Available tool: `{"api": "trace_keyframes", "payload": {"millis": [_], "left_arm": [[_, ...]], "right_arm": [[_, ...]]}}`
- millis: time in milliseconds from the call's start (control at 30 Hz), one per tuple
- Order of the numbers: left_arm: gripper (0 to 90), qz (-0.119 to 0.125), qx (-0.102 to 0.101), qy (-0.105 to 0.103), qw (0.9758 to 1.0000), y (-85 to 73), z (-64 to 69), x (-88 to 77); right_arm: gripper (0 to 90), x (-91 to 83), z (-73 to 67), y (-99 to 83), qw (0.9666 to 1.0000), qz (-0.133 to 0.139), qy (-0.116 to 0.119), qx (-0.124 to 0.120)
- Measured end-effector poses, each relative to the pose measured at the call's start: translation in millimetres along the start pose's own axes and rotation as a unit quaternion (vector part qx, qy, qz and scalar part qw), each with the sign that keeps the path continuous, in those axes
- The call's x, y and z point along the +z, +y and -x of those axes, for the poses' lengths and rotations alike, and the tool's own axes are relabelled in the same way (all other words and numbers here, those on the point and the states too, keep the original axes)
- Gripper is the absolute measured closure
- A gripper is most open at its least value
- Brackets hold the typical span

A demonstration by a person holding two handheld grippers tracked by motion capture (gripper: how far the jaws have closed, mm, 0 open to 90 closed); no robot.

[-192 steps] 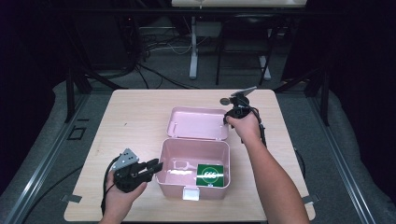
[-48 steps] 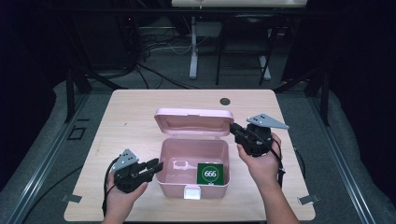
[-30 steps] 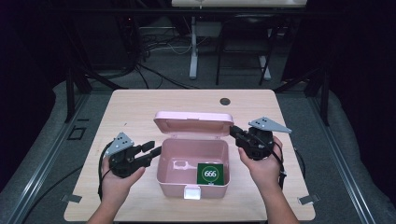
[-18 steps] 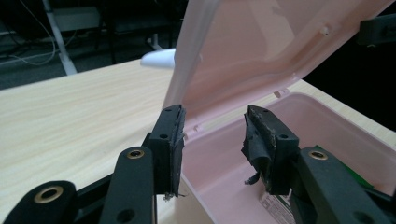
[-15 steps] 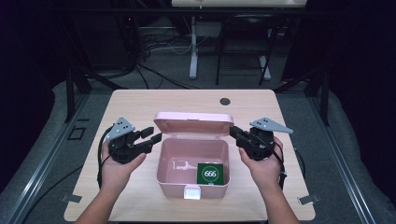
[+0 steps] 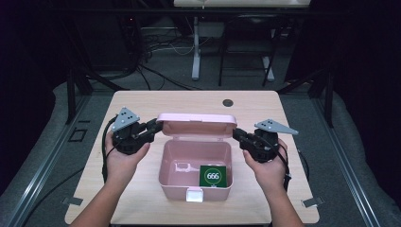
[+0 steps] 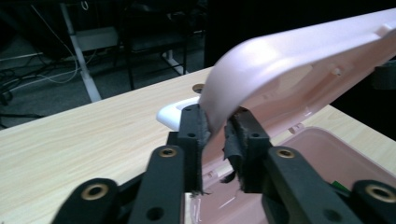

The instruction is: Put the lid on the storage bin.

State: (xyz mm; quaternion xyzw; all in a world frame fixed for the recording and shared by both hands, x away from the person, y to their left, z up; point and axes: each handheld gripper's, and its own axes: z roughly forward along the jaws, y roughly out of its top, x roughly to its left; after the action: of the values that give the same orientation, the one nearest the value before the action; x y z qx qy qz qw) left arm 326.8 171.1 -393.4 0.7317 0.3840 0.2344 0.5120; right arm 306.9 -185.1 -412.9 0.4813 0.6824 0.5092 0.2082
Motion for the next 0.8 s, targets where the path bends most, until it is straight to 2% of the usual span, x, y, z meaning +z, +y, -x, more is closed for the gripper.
{"api": "trace_keyframes", "payload": {"millis": [233, 333, 500, 567, 700, 800], "left_arm": [[80.5, 0.000, 0.003, 0.003, 1.0000, 1.6, -2.6, 1.8], [80.5, 0.000, 0.005, 0.002, 1.0000, 1.4, -2.2, 1.4], [80.3, -0.001, 0.004, 0.001, 1.0000, 1.0, -1.2, 0.4], [79.8, 0.000, -0.001, -0.002, 1.0000, 0.6, -1.1, -0.1], [79.4, -0.002, -0.003, -0.006, 1.0000, -0.2, -1.1, -1.9], [79.1, -0.003, -0.002, -0.008, 1.0000, -0.5, -0.2, -3.5]], "right_arm": [[78.9, -5.0, 3.5, -0.2, 1.0000, 0.007, -0.003, -0.002], [77.1, -9.1, 7.1, 1.2, 1.0000, 0.005, 0.004, -0.003], [74.5, -16.6, 13.9, 4.1, 0.9999, 0.014, -0.003, 0.004], [70.7, -20.6, 18.2, 5.6, 0.9997, 0.021, -0.004, 0.010], [63.5, -21.2, 19.8, 5.6, 0.9994, 0.033, -0.004, 0.007], [58.5, -18.3, 21.5, 5.8, 0.9997, 0.023, -0.004, 0.006]]}}
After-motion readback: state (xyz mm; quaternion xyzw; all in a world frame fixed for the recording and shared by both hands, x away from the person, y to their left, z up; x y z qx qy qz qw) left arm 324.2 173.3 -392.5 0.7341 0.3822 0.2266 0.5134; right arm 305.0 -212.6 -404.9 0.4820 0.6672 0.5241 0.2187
